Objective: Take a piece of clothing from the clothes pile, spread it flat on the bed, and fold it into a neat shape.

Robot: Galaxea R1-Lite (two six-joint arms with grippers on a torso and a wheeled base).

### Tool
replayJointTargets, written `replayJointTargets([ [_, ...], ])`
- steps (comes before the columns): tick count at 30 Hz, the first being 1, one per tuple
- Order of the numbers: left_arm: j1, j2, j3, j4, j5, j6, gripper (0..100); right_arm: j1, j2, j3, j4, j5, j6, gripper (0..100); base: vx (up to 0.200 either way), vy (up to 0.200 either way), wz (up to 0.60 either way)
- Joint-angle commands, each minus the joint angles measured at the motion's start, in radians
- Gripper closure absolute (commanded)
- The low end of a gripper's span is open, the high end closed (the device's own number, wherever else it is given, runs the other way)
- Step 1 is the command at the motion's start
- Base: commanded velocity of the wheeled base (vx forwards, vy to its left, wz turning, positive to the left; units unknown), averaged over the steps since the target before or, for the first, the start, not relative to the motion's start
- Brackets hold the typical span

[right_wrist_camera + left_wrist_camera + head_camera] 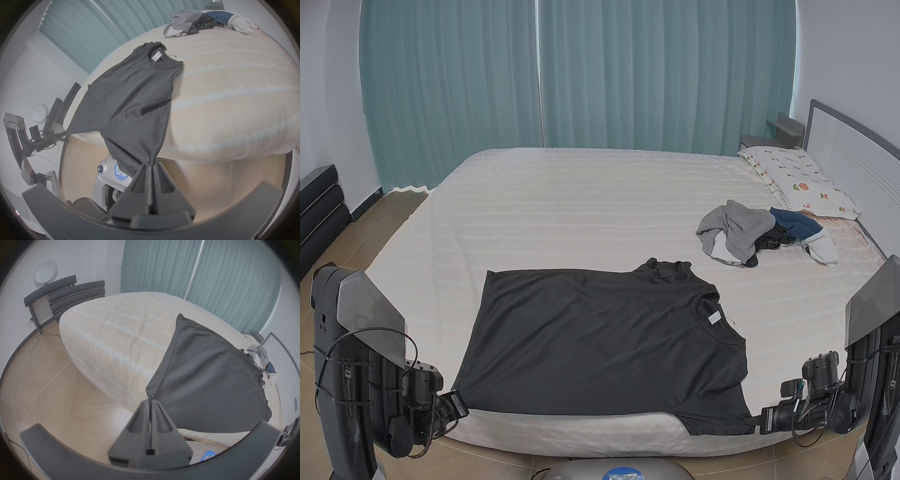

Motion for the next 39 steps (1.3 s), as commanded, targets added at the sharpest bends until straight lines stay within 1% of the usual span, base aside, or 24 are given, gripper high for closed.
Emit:
replayJointTargets([
  [1, 0.009, 0.011, 0.020, 0.001, 0.000, 0.007, 100, 0.040, 0.003, 0.018, 0.030, -0.034, 0.000, 100, 0.000, 0.000, 0.00],
  [3, 0.016, 0.009, 0.020, 0.001, 0.000, 0.010, 100, 0.079, -0.008, 0.018, 0.085, -0.062, 0.003, 100, 0.000, 0.000, 0.00],
  [6, 0.016, 0.012, 0.020, 0.001, 0.000, 0.009, 100, 0.102, -0.011, 0.018, 0.100, -0.078, 0.003, 100, 0.000, 0.000, 0.00],
  [16, 0.015, 0.063, 0.021, 0.001, 0.005, 0.024, 100, 0.106, -0.016, 0.018, 0.116, -0.089, 0.009, 100, 0.000, 0.000, 0.00],
  [17, 0.013, 0.063, 0.020, 0.001, 0.005, 0.023, 0, 0.105, -0.017, 0.018, 0.114, -0.089, 0.009, 0, 0.000, 0.000, 0.00],
  [23, 0.015, 0.047, 0.020, -0.004, -0.001, 0.015, 0, 0.082, -0.032, 0.018, 0.076, -0.085, 0.023, 0, 0.000, 0.000, 0.00],
  [25, 0.015, 0.027, 0.020, -0.013, -0.003, 0.012, 0, 0.066, -0.048, 0.018, 0.048, -0.082, 0.055, 0, 0.000, 0.000, 0.00],
  [27, 0.016, 0.001, 0.020, -0.036, -0.007, 0.012, 0, 0.066, -0.062, 0.018, 0.008, -0.077, 0.129, 0, 0.000, 0.000, 0.00],
  [28, 0.016, -0.005, 0.020, -0.041, -0.007, 0.012, 0, 0.066, -0.062, 0.018, -0.001, -0.075, 0.144, 0, 0.000, 0.000, 0.00],
  [30, 0.016, -0.043, 0.020, -0.041, -0.021, 0.010, 0, 0.066, -0.060, 0.018, -0.050, -0.071, 0.204, 0, 0.000, 0.000, 0.00],
  [32, 0.015, -0.066, 0.020, -0.041, -0.043, 0.009, 0, 0.070, -0.054, 0.018, -0.088, -0.071, 0.238, 0, 0.000, 0.000, 0.00],
  [34, 0.015, -0.071, 0.020, -0.041, -0.060, 0.007, 0, 0.073, -0.049, 0.018, -0.110, -0.071, 0.259, 0, 0.000, 0.000, 0.00],
  [36, 0.016, -0.072, 0.012, -0.041, -0.060, 0.004, 0, 0.074, -0.049, 0.018, -0.116, -0.071, 0.274, 0, 0.000, 0.000, 0.00],
  [39, 0.016, -0.091, 0.003, -0.041, -0.066, -0.050, 0, 0.074, -0.058, 0.018, -0.122, -0.071, 0.285, 0, 0.000, 0.000, 0.00],
])
